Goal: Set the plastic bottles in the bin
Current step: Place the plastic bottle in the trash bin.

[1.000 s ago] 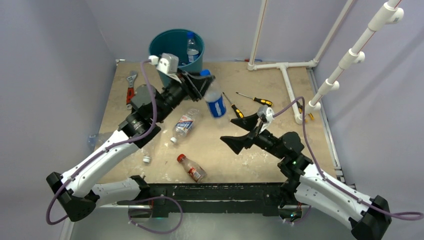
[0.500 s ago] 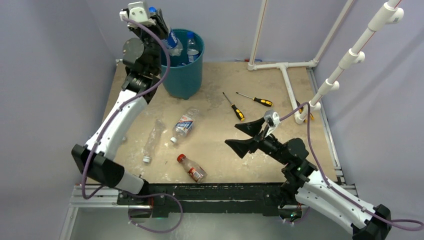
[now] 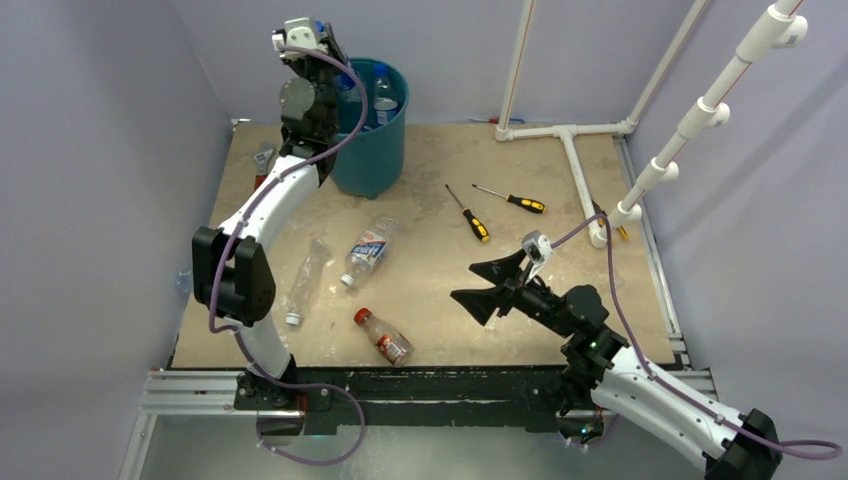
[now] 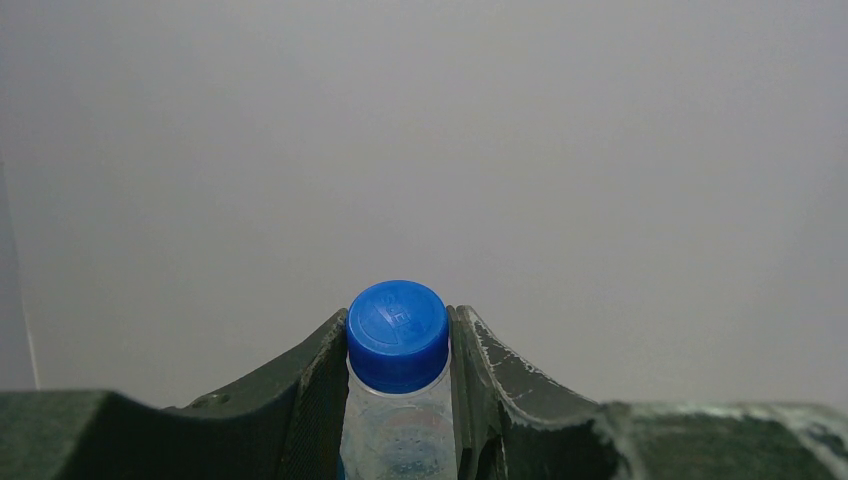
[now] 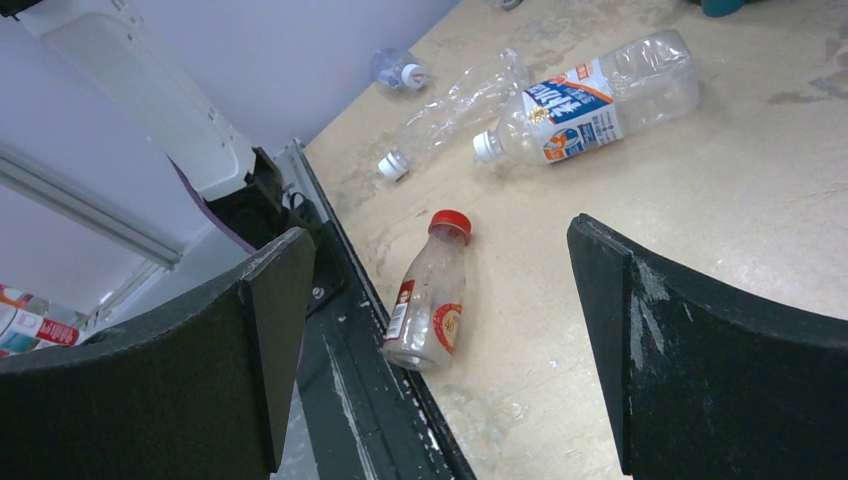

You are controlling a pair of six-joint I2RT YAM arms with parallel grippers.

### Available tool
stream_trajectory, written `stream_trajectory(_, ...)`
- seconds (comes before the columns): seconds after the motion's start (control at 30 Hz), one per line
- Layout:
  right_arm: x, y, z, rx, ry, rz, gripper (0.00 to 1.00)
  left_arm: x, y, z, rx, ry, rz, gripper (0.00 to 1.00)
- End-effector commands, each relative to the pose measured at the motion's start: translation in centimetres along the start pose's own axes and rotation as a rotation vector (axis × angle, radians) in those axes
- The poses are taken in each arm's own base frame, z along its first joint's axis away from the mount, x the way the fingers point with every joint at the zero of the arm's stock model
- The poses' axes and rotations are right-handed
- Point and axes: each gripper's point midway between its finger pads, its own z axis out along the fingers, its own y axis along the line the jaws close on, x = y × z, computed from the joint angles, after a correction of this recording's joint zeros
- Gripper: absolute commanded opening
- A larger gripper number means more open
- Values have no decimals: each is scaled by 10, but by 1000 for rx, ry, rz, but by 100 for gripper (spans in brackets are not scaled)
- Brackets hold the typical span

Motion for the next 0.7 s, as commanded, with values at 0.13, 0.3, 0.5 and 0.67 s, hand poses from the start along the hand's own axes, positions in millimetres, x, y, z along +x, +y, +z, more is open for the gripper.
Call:
stream_trajectory(0.13, -11, -1, 4, 6, -48, -24, 97, 52, 12, -1, -20, -20, -39, 0)
stream_trajectory(0.3, -9, -6, 2, 32, -45, -20, 97, 100, 5, -6, 24, 97, -19, 0)
stream_trajectory(0.5, -4, -12, 0, 58, -41, -7, 97, 144, 5, -12, 41, 227, 52, 0)
stream_trajectory(0.67, -2, -14, 3, 69, -23, -14, 97, 169, 5, -13, 43, 313, 83, 0)
